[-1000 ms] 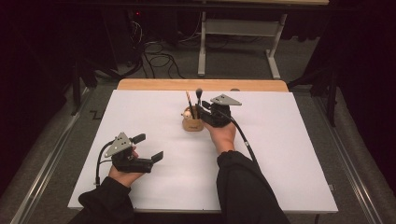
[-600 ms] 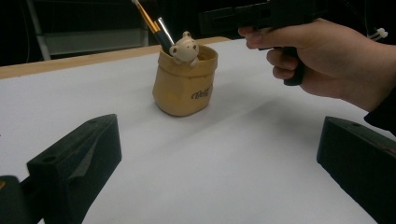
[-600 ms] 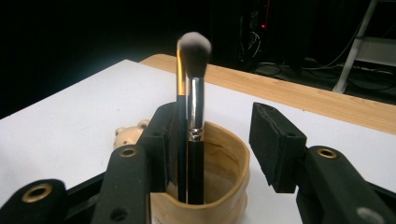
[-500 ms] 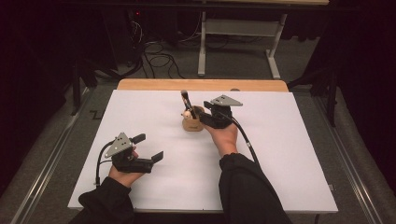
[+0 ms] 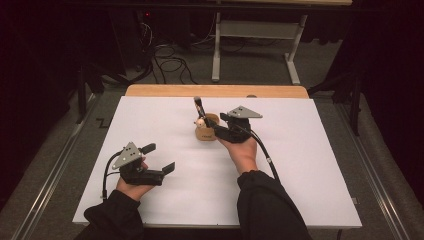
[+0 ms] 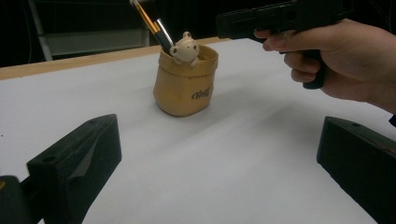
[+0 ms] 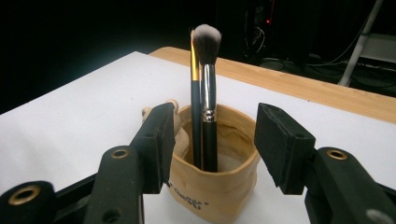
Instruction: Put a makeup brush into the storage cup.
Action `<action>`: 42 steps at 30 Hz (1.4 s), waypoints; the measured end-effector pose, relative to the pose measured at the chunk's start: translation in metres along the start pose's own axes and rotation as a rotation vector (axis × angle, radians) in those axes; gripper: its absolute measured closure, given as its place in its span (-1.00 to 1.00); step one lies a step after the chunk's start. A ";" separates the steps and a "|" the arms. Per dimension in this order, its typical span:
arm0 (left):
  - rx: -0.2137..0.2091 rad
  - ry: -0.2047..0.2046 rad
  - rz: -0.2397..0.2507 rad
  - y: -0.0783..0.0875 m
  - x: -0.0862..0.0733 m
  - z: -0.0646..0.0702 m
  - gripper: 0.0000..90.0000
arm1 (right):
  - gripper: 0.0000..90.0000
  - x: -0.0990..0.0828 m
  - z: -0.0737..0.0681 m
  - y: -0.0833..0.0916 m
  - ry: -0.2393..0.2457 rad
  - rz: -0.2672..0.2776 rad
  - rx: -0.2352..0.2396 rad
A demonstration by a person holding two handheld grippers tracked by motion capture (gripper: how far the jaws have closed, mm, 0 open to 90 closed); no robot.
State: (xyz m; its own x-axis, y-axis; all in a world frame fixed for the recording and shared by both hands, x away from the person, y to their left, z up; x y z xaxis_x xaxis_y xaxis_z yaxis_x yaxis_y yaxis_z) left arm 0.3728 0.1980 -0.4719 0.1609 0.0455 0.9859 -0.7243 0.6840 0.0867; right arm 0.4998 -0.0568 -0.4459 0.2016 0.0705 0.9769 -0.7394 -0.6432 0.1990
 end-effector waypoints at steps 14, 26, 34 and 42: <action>0.001 -0.002 -0.004 0.000 0.000 0.000 -0.99 | 0.04 -0.005 -0.005 0.010 0.010 0.008 0.021; 0.003 0.000 -0.006 0.001 0.000 -0.001 -0.99 | -0.18 -0.008 -0.014 0.021 0.013 0.010 0.048; 0.005 -0.001 -0.010 0.002 -0.001 -0.002 -0.99 | -0.48 -0.010 -0.021 0.034 0.009 0.017 0.077; 0.011 0.002 -0.015 0.003 -0.001 -0.003 -0.99 | -0.70 -0.013 -0.026 0.050 0.017 0.010 0.096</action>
State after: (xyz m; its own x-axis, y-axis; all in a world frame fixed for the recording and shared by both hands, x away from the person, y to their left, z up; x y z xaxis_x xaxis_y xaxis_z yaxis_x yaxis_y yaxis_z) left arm 0.3726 0.2017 -0.4735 0.1730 0.0366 0.9842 -0.7293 0.6764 0.1031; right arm 0.4439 -0.0703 -0.4467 0.1827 0.0757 0.9803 -0.6761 -0.7142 0.1811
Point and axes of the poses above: each handheld gripper's, and its own axes: y roughly backward along the jaws, x roughly out of its top, z roughly to its right, the point moved 4 cm from there along -y, roughly forward along the jaws, and after that the axes turned 11 degrees about z, right-handed, at the moved point
